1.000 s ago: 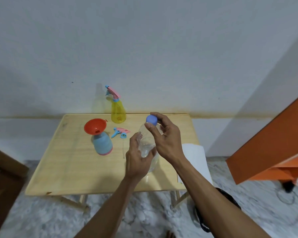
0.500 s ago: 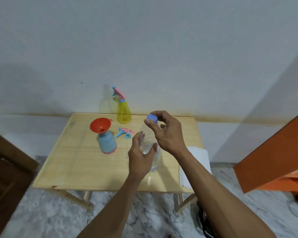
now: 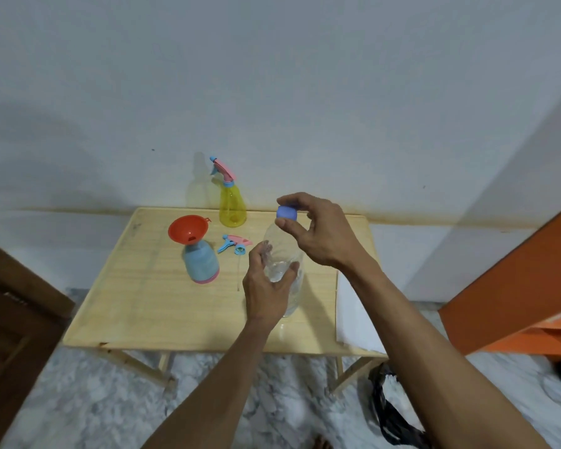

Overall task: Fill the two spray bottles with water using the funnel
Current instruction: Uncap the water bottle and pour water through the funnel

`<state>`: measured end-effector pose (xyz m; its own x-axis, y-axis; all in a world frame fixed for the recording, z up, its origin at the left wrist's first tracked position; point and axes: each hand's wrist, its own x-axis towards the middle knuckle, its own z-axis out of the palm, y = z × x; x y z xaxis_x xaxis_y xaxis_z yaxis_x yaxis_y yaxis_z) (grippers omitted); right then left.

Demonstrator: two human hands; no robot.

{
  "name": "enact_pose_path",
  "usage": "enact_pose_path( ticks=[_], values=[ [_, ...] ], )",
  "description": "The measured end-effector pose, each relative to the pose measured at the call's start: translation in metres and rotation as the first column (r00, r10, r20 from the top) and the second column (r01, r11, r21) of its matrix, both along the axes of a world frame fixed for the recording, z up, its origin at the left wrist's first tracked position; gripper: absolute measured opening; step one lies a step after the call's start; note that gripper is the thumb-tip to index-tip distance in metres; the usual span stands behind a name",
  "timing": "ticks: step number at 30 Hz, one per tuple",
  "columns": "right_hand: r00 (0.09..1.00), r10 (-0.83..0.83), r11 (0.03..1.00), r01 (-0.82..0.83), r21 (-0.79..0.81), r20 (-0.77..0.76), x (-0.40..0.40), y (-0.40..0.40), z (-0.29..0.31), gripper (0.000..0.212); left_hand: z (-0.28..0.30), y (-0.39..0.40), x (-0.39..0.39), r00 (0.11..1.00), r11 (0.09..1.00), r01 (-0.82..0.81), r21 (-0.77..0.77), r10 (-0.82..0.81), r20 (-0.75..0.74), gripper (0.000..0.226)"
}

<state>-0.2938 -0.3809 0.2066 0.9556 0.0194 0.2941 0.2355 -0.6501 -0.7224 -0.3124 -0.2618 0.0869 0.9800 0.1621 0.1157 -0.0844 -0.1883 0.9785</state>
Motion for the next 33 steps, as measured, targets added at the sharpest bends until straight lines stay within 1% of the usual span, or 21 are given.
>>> enact_pose_path(
  ticks=[3, 4, 6, 9, 12, 13, 15, 17, 19, 22, 24, 26, 28, 29, 31, 33],
  values=[
    [0.998, -0.052, 0.998, 0.053, -0.022, 0.032, 0.004, 0.002, 0.006, 0.041, 0.001, -0.002, 0.0, 1.0, 1.0, -0.013, 0.012, 0.013, 0.012, 0.061],
    [0.996, -0.074, 0.996, 0.076, -0.044, 0.039, 0.005, 0.004, 0.007, 0.043, 0.001, -0.003, 0.0, 1.0, 1.0, -0.012, 0.014, 0.012, 0.013, 0.06],
    [0.997, -0.074, 0.99, 0.077, -0.119, 0.033, 0.006, 0.006, 0.012, 0.041, 0.001, -0.004, 0.0, 1.0, 1.0, -0.012, 0.019, 0.012, 0.009, 0.06],
    [0.998, 0.029, 0.988, -0.037, -0.149, -0.054, 0.007, -0.003, 0.02, 0.036, 0.0, -0.004, -0.001, 1.0, 1.0, -0.019, 0.022, 0.019, 0.008, 0.06],
    [0.989, 0.1, 0.979, -0.117, -0.169, -0.105, 0.008, -0.008, 0.028, 0.039, 0.0, -0.004, -0.001, 1.0, 0.999, -0.031, 0.018, 0.03, 0.008, 0.062],
    [0.991, 0.092, 0.98, -0.108, -0.165, -0.1, 0.008, -0.007, 0.029, 0.042, 0.0, -0.004, -0.001, 0.999, 0.999, -0.036, 0.017, 0.036, 0.01, 0.062],
    [0.996, 0.025, 0.987, -0.038, -0.155, -0.085, 0.007, -0.002, 0.032, 0.05, 0.0, -0.005, -0.001, 1.0, 0.999, -0.031, 0.021, 0.03, 0.008, 0.062],
    [0.997, -0.001, 0.98, -0.014, -0.2, -0.074, 0.008, 0.0, 0.033, 0.045, 0.001, -0.006, -0.002, 1.0, 1.0, -0.02, 0.025, 0.019, 0.007, 0.061],
    [0.993, 0.054, 0.968, -0.078, -0.239, -0.103, 0.01, -0.001, 0.036, 0.036, 0.002, -0.005, -0.001, 1.0, 0.999, -0.018, 0.028, 0.018, 0.008, 0.061],
    [0.973, 0.162, 0.955, -0.197, -0.224, -0.165, 0.013, -0.009, 0.044, 0.037, 0.002, -0.004, -0.001, 1.0, 0.999, -0.02, 0.027, 0.02, 0.011, 0.061],
    [0.972, 0.183, 0.958, -0.21, -0.195, -0.149, 0.014, -0.012, 0.049, 0.037, 0.001, -0.002, -0.001, 1.0, 1.0, -0.017, 0.026, 0.017, 0.015, 0.062],
    [0.987, 0.138, 0.987, -0.144, -0.073, -0.081, 0.014, -0.015, 0.052, 0.036, 0.001, -0.001, 0.0, 0.999, 0.999, -0.021, 0.034, 0.02, 0.029, 0.062],
    [1.0, 0.016, 0.998, -0.015, 0.061, -0.025, 0.015, -0.023, 0.048, 0.034, -0.001, -0.001, 0.0, 0.999, 0.999, -0.024, 0.03, 0.023, 0.046, 0.064],
    [0.998, -0.055, 0.995, 0.056, 0.087, -0.008, 0.016, -0.03, 0.041, 0.034, -0.002, -0.001, 0.0, 0.998, 1.0, -0.024, 0.02, 0.023, 0.058, 0.064],
    [0.984, -0.172, 0.983, 0.174, 0.054, -0.044, 0.022, -0.047, 0.013, 0.034, -0.003, -0.002, 0.001, 0.997, 1.0, -0.026, -0.006, 0.026, 0.075, 0.064],
    [0.96, -0.238, 0.971, 0.24, -0.004, -0.148, 0.024, -0.06, -0.029, 0.036, -0.005, -0.003, 0.002, 0.998, 0.999, -0.026, -0.028, 0.028, 0.064, 0.064]
  ],
)
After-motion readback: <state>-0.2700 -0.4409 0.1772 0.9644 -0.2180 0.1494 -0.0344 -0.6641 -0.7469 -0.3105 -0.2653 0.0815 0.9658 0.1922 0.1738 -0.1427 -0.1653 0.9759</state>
